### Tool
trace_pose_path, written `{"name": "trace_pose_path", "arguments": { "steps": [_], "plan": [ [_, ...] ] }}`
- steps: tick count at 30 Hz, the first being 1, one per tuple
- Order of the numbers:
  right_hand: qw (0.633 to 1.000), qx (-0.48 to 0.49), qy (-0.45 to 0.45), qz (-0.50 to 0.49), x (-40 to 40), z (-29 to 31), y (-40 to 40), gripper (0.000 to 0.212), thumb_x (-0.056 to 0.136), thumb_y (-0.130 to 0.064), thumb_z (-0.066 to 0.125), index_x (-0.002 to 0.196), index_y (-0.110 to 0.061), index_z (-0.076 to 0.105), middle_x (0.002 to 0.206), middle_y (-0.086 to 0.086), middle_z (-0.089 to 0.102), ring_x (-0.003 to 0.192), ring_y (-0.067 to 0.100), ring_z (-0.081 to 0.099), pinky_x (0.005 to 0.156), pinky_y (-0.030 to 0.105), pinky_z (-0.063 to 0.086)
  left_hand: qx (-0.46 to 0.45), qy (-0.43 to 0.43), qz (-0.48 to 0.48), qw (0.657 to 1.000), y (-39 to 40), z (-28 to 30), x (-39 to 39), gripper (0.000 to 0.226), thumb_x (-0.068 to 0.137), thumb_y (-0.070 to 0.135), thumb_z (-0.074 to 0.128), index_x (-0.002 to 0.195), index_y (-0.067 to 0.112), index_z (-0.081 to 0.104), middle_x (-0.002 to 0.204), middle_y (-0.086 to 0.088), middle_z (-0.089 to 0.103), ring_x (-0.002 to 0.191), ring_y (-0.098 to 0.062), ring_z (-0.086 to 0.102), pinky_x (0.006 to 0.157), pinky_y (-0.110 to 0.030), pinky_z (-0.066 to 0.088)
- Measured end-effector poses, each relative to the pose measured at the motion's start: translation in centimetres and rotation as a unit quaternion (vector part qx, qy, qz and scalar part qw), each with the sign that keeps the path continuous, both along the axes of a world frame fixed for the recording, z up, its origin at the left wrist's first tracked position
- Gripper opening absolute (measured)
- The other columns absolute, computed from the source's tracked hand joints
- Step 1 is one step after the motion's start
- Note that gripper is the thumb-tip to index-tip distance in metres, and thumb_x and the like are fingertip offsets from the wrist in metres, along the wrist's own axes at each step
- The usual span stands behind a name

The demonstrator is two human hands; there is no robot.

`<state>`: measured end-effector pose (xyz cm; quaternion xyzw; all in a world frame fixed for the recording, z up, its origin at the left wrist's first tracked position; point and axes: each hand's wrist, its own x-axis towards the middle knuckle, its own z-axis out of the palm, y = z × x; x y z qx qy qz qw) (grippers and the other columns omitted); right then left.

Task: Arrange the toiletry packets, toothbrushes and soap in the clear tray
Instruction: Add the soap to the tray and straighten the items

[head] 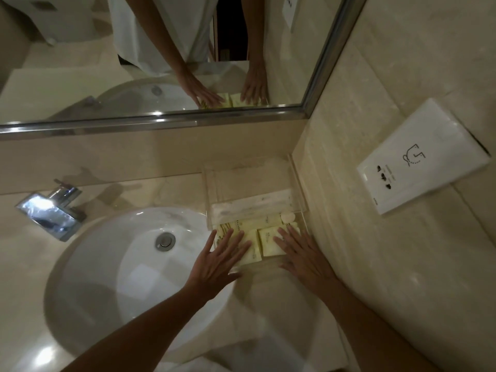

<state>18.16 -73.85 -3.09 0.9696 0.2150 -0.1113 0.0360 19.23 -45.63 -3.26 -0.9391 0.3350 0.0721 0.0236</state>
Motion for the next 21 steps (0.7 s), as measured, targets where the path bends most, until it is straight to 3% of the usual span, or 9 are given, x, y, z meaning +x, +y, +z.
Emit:
{"name": "trace_pose_path", "arguments": {
  "steps": [3, 7, 10, 14, 21],
  "plan": [
    [1.0, -0.011, 0.012, -0.002, 1.4, 0.2, 0.4, 0.073, 0.087, -0.054, 0.048, 0.149, -0.024, 0.025, 0.158, 0.001, 0.024, 0.147, 0.023, 0.016, 0.118, 0.045, 0.01, 0.007, -0.017, -0.001, 1.0, 0.4, -0.1, 1.0, 0.084, 0.085, 0.068, 0.041, 0.151, 0.025, 0.008, 0.158, -0.008, 0.017, 0.144, -0.032, 0.02, 0.115, -0.056, 0.021],
    [1.0, -0.01, 0.025, 0.009, 2.5, 0.1, 0.0, 0.071, 0.088, -0.056, 0.042, 0.149, -0.024, 0.026, 0.158, 0.001, 0.023, 0.147, 0.023, 0.018, 0.115, 0.046, 0.016, 0.008, -0.037, -0.018, 0.999, 0.4, -0.4, 2.0, 0.087, 0.082, 0.068, 0.048, 0.15, 0.023, 0.018, 0.141, -0.01, 0.038, 0.126, -0.032, 0.046, 0.103, -0.052, 0.04],
    [1.0, -0.017, 0.015, 0.004, 3.7, 0.5, 0.2, 0.067, 0.09, -0.055, 0.038, 0.147, -0.023, 0.029, 0.156, 0.001, 0.03, 0.144, 0.023, 0.027, 0.115, 0.047, 0.017, 0.006, -0.08, -0.019, 0.997, 0.2, 0.0, 3.0, 0.089, 0.081, 0.066, 0.051, 0.15, 0.019, 0.018, 0.132, -0.01, 0.044, 0.117, -0.03, 0.046, 0.098, -0.05, 0.042],
    [1.0, -0.019, 0.004, -0.004, 4.3, 0.7, 0.7, 0.063, 0.091, -0.053, 0.035, 0.146, -0.023, 0.034, 0.151, 0.001, 0.039, 0.138, 0.023, 0.039, 0.115, 0.046, 0.018, 0.0, -0.126, -0.021, 0.992, 0.3, 0.6, 3.7, 0.088, 0.08, 0.064, 0.053, 0.149, 0.019, 0.022, 0.125, -0.009, 0.044, 0.111, -0.028, 0.048, 0.095, -0.045, 0.033],
    [0.994, 0.037, -0.099, 0.022, 3.4, 1.0, 0.8, 0.044, 0.1, -0.029, 0.038, 0.143, -0.02, 0.041, 0.145, 0.003, 0.047, 0.135, 0.023, 0.042, 0.114, 0.046, 0.028, -0.016, -0.131, -0.042, 0.99, 0.5, 0.4, 3.2, 0.079, 0.08, 0.057, 0.06, 0.144, 0.02, 0.032, 0.125, -0.012, 0.047, 0.108, -0.028, 0.055, 0.087, -0.043, 0.05]
  ]
}}
